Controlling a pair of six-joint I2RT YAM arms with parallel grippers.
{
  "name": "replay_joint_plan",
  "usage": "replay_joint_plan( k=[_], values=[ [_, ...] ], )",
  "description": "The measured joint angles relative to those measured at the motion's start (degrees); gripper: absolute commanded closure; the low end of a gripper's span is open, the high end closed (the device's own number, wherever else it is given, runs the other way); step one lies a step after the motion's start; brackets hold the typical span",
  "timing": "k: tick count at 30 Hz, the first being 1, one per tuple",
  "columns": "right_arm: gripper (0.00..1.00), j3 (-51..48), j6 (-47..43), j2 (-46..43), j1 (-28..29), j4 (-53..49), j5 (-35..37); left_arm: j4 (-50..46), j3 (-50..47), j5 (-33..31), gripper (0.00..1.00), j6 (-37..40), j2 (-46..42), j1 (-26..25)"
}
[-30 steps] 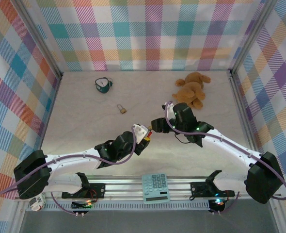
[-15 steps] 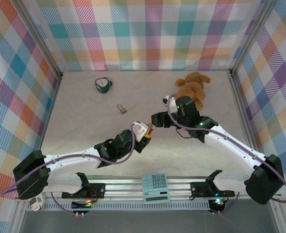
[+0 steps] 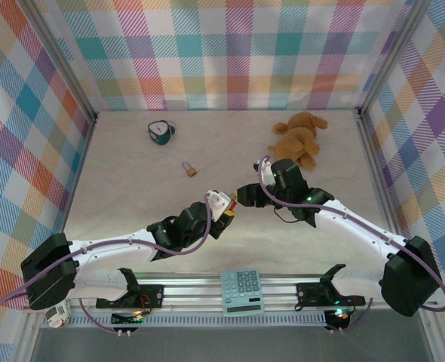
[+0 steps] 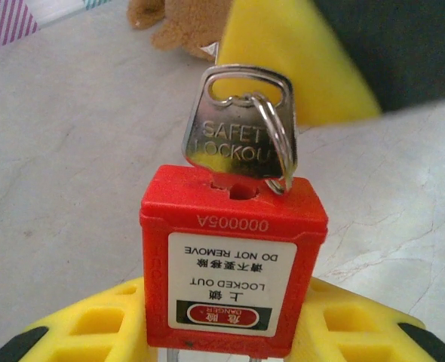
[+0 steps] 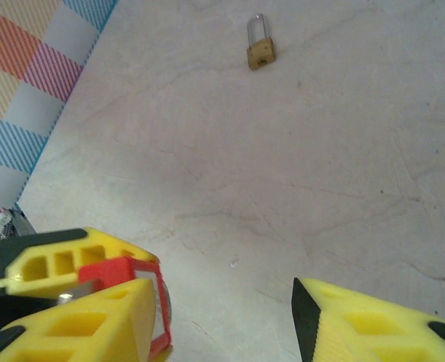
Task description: Unlock with the key
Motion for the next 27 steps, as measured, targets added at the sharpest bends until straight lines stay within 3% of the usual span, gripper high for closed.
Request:
replay_joint_plan(
  k=[11,27],
  values=[
    [0.48,0.8,-0.9,-0.3,-0.1,-3.0,0.9,0.5,0.4,-1.1,0.86,0.8,0.9,0.0],
    [0.48,3.9,-1.3,-2.7,-11.0,-5.1,-10.1,-6.7,7.7,-18.0,0.86,12.1,7.5,-0.6]
  ],
)
